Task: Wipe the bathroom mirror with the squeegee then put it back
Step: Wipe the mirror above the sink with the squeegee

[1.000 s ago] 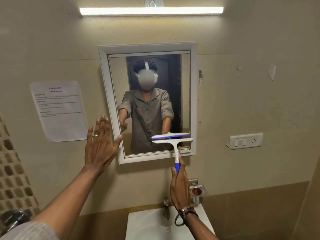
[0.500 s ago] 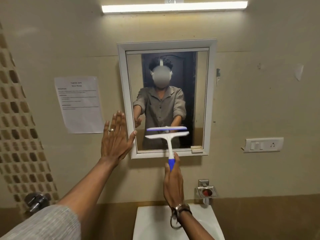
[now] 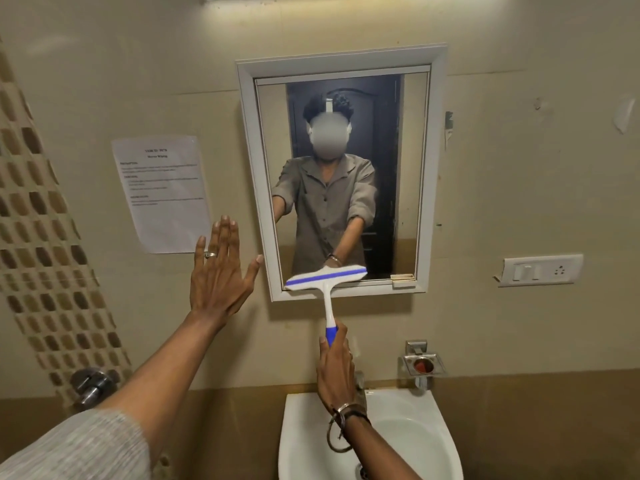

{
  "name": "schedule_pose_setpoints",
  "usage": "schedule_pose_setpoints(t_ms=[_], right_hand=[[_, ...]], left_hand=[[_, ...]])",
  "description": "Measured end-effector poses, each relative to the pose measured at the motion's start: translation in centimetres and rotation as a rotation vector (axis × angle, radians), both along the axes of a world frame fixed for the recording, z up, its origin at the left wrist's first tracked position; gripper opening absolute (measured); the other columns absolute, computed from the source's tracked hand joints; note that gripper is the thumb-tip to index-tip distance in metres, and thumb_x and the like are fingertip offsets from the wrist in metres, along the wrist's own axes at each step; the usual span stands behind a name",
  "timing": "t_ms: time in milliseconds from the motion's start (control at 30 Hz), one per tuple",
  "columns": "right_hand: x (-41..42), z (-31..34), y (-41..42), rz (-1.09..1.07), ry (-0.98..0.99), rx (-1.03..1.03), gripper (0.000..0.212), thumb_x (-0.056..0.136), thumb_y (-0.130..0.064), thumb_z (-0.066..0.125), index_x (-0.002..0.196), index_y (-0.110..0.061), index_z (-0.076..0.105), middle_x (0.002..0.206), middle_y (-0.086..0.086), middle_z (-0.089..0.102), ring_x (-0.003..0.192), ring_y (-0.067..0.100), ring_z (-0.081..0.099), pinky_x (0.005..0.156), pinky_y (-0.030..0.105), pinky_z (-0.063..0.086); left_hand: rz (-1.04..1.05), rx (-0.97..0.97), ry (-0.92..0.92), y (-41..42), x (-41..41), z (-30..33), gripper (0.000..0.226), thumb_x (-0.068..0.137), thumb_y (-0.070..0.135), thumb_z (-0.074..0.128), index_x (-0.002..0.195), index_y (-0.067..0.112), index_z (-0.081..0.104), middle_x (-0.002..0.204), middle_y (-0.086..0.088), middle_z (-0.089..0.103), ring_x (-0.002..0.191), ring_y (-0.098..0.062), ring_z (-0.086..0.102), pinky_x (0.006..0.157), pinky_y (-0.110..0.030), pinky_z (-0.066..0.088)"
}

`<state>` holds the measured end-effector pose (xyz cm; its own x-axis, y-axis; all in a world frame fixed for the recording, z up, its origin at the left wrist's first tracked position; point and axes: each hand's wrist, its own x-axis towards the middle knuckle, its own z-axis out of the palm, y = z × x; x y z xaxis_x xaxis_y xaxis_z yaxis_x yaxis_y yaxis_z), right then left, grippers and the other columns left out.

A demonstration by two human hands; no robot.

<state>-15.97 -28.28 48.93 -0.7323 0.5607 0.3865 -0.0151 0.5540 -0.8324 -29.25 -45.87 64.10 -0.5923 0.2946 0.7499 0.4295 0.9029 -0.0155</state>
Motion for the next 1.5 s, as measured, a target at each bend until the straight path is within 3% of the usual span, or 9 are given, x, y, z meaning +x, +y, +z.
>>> schedule_pose_setpoints(t_ms=[233,333,567,733,900,1033,1200,1333,1500], right_hand=[[1.7,1.9,2.7,-0.072,0.127,-0.024,0.048,0.095,-0.051,0.027,0.139,-0.031,0.025,0.088,0.004,0.057,0.071,0.015,0.057,0.058,0.02,0.04],[2.2,2.6,4.9,-0.115,0.133,-0.027,0.045,0.098,-0.045,0.032,0.14,-0.028,0.026,0.086,0.005,0.056,0.066,0.012,0.054,0.055,0.018,0.039],[5.3,0.8,7.9,-0.1,0.112,-0.041,0.035,0.101,-0.042,0.034,0.135,-0.039,0.026,0.079,-0.004,0.053,0.065,0.012,0.055,0.061,0.037,0.054],[5.4,8.4,9.7,-0.06,0.305,-0.018,0.032,0.102,-0.035,0.039,0.134,-0.039,0.034,0.093,-0.005,0.058,0.074,0.005,0.057,0.063,0.016,0.045],[3.2,15.3,12.0,-0.05,0.324,0.095,0.039,0.103,-0.034,0.037,0.141,-0.027,0.031,0.11,0.0,0.056,0.094,0.015,0.059,0.075,0.025,0.051],[2.5,13.5,12.3,-0.032,0.257,0.102,0.042,0.103,-0.039,0.035,0.143,-0.034,0.025,0.1,0.007,0.057,0.082,0.019,0.061,0.07,0.039,0.057],[3.2,6.7,11.6,-0.007,0.161,0.013,0.036,0.101,-0.042,0.037,0.136,-0.045,0.027,0.086,0.009,0.06,0.066,0.011,0.058,0.055,0.021,0.048],[4.0,4.4,10.8,-0.031,0.094,0.001,0.049,0.1,-0.045,0.036,0.146,-0.031,0.024,0.093,0.007,0.058,0.076,0.014,0.061,0.063,0.025,0.052],[3.3,9.4,10.3,0.009,0.287,0.047,0.046,0.1,-0.05,0.031,0.144,-0.038,0.026,0.101,-0.001,0.059,0.081,0.011,0.061,0.069,0.028,0.056]], left_hand=[[-0.014,0.009,0.001,1.0,0.0,-0.4,0.086,0.105,0.064,0.021,0.171,0.011,0.001,0.181,-0.01,0.002,0.167,-0.025,0.006,0.135,-0.05,0.004],[-0.043,0.015,0.005,2.3,0.2,-0.4,0.087,0.106,0.064,0.023,0.171,0.011,0.002,0.181,-0.011,0.003,0.167,-0.027,0.007,0.135,-0.051,0.006],[-0.126,0.035,0.01,5.9,1.0,-0.5,0.086,0.104,0.061,0.026,0.171,0.011,0.005,0.181,-0.009,0.006,0.167,-0.026,0.01,0.134,-0.052,0.01],[-0.157,0.023,-0.004,8.2,1.3,-0.4,0.088,0.104,0.065,0.019,0.171,0.01,0.005,0.181,-0.007,0.001,0.167,-0.023,0.003,0.135,-0.051,0.005],[-0.176,0.019,0.031,9.6,1.9,-0.3,0.088,0.104,0.064,0.022,0.171,0.008,0.008,0.181,-0.009,0.004,0.167,-0.024,0.008,0.134,-0.05,0.008],[-0.18,0.021,0.045,8.8,1.6,-0.8,0.087,0.104,0.064,0.023,0.171,0.01,0.007,0.181,-0.009,0.006,0.167,-0.026,0.011,0.134,-0.05,0.008],[-0.12,-0.02,0.044,6.4,1.1,-1.6,0.088,0.105,0.062,0.024,0.17,0.008,0.005,0.18,-0.012,0.007,0.165,-0.029,0.015,0.133,-0.056,0.016],[-0.083,-0.037,0.046,4.8,0.9,-2.0,0.089,0.103,0.062,0.024,0.169,0.002,0.014,0.178,-0.018,0.015,0.163,-0.036,0.024,0.131,-0.057,0.018],[-0.073,-0.032,0.07,3.9,1.6,-1.9,0.088,0.101,0.056,0.03,0.162,-0.007,0.029,0.171,-0.026,0.03,0.157,-0.043,0.036,0.125,-0.063,0.026]])
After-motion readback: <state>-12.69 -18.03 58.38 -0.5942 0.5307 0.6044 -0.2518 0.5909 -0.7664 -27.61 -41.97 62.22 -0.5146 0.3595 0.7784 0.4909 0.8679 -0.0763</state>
